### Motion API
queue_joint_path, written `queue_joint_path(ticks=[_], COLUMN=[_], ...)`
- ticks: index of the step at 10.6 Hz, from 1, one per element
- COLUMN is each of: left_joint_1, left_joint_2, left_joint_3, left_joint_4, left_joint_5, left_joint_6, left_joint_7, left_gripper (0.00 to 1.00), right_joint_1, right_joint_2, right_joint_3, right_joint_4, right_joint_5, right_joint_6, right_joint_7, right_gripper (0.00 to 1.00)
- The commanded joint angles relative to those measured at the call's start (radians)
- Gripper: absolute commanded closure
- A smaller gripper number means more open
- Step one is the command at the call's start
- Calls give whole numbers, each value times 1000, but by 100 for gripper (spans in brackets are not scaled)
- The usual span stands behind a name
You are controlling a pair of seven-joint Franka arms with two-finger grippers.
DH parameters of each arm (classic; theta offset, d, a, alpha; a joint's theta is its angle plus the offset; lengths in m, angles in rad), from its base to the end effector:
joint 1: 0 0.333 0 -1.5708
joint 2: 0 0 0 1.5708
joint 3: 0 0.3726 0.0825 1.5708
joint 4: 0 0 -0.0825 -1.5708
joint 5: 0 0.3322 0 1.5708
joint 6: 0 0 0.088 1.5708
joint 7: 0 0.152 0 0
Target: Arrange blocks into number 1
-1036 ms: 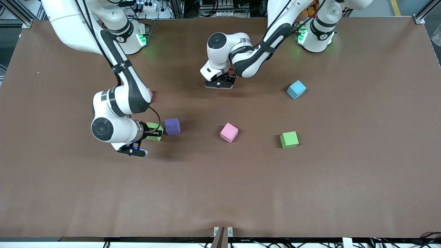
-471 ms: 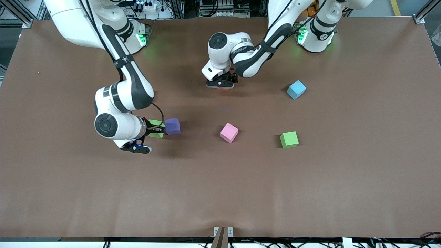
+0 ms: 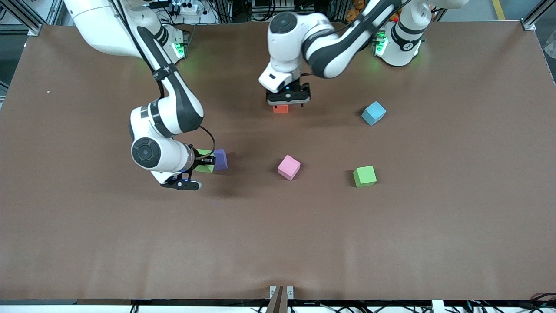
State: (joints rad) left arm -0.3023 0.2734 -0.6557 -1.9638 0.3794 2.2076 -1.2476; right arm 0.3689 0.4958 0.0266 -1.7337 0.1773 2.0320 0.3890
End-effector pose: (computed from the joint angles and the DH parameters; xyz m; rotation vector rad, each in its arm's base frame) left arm 0.3703 -0.4420 0.4046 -3.1026 -0.1383 -0.2280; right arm 0.5667 0.2532 0.3186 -3.0402 0.1374 0.3742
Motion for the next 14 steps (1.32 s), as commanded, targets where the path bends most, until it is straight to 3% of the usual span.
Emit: queue_joint_path(ticks=[1, 2, 4, 8, 14], left_joint_1=[139, 193, 201, 236, 232], left_joint_2=[-36, -34, -8, 102, 282], left_joint_3=[-13, 7, 131, 284, 346], left_joint_4=[81, 135, 209, 221, 301], left_joint_5=[-48, -98, -180, -195, -220], left_joint_6=[-107, -147, -149, -137, -115], left_joint_7=[168, 317, 535, 850, 876], left_gripper=[0, 0, 0, 0, 0], right_joint_1=[82, 111, 200, 335, 433], right_joint_2=[-5, 6, 36, 133, 216], right_joint_3=[-4, -4, -4, -4, -2], right_joint_4=[12, 28, 51, 106, 135], right_joint_5=[-10, -10, -13, -10, -4], right_joint_6=[28, 28, 46, 134, 125], right_joint_7=[27, 63, 111, 261, 347], right_gripper=[100, 100, 100, 100, 100])
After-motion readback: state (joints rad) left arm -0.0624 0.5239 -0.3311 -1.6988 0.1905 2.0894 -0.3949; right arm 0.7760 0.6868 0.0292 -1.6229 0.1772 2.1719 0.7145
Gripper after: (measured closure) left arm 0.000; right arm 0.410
